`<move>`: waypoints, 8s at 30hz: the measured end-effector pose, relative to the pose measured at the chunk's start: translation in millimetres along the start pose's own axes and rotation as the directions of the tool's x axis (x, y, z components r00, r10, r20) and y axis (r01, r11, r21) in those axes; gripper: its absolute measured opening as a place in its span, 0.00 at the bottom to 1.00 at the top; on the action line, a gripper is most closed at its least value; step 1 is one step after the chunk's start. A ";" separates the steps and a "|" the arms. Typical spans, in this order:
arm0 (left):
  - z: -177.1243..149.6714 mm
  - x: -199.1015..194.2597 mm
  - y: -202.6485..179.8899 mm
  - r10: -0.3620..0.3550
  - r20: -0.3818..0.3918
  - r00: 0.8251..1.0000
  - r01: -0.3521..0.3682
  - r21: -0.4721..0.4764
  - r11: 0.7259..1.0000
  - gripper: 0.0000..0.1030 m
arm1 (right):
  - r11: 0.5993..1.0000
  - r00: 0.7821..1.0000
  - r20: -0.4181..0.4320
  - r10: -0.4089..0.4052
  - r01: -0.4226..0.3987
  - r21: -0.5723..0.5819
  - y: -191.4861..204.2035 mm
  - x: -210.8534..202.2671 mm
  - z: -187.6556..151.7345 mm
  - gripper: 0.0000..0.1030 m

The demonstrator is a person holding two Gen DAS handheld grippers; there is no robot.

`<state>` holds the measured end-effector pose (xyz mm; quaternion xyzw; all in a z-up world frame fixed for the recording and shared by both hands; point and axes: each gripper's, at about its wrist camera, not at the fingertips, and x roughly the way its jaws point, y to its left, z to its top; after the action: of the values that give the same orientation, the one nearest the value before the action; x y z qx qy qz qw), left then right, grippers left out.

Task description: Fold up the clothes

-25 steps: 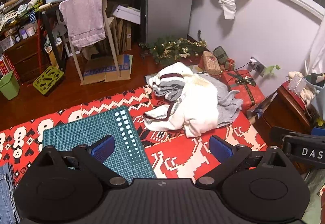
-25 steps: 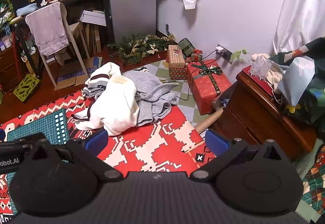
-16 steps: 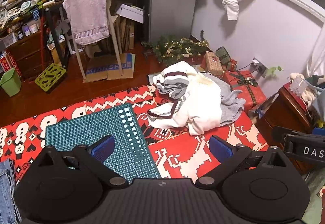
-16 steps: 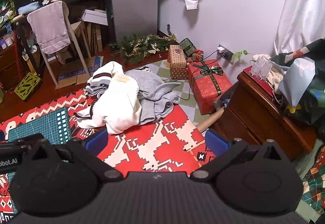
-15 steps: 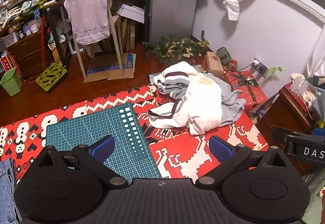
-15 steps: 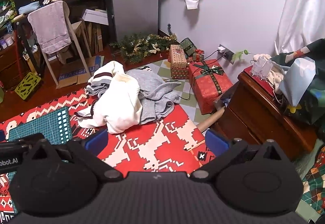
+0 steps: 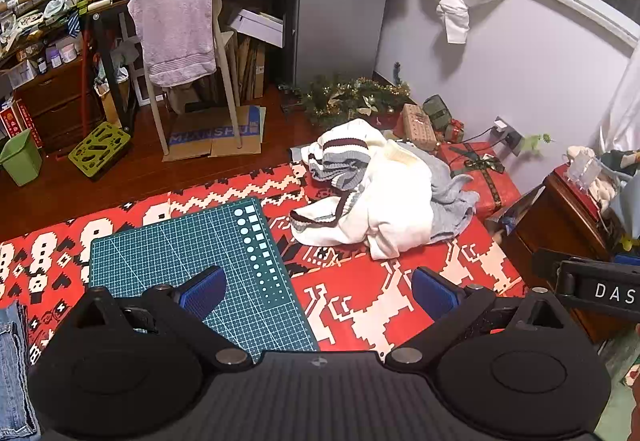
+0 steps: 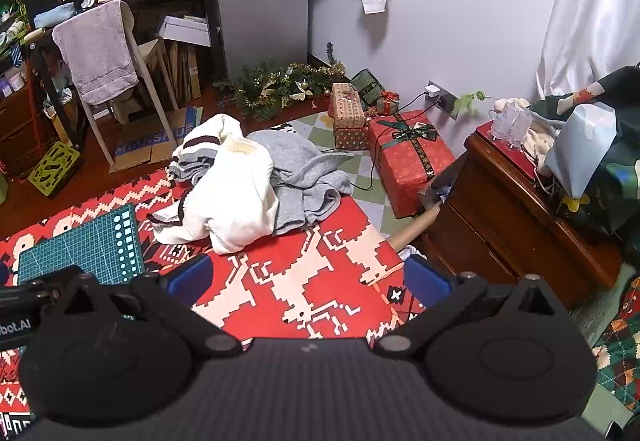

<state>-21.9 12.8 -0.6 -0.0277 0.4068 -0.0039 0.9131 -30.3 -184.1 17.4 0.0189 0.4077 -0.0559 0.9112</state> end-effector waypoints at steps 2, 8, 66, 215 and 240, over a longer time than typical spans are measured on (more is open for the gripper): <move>-1.5 -0.7 -0.8 -0.001 0.004 1.000 0.001 0.004 1.000 0.97 | 1.000 1.000 0.010 -0.001 0.001 -0.009 0.4 -1.8 -1.8 1.00; -4.9 -2.4 -2.1 -0.011 0.008 1.000 0.011 0.008 1.000 0.97 | 1.000 1.000 0.014 0.022 -0.022 -0.009 -0.6 -7.5 -5.2 1.00; -114.2 52.2 8.0 0.098 0.023 0.995 -0.099 0.056 0.993 0.97 | 0.987 0.991 0.129 0.036 -0.015 -0.161 7.5 35.4 -123.5 1.00; -186.0 30.7 117.9 -0.227 -0.100 0.969 0.195 -0.258 0.946 0.53 | 0.785 0.946 -0.054 0.319 -0.295 -0.545 110.1 162.2 -118.8 0.73; -167.9 39.7 199.6 -0.087 0.047 0.995 0.098 -0.363 0.927 0.19 | 0.793 0.843 -0.259 0.471 -0.533 -0.293 63.5 75.9 -188.2 0.16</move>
<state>-123.2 203.0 -152.9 -0.2160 0.3851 0.0290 0.8968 -112.1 -112.5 -165.4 -0.0327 0.4682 0.2651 0.8423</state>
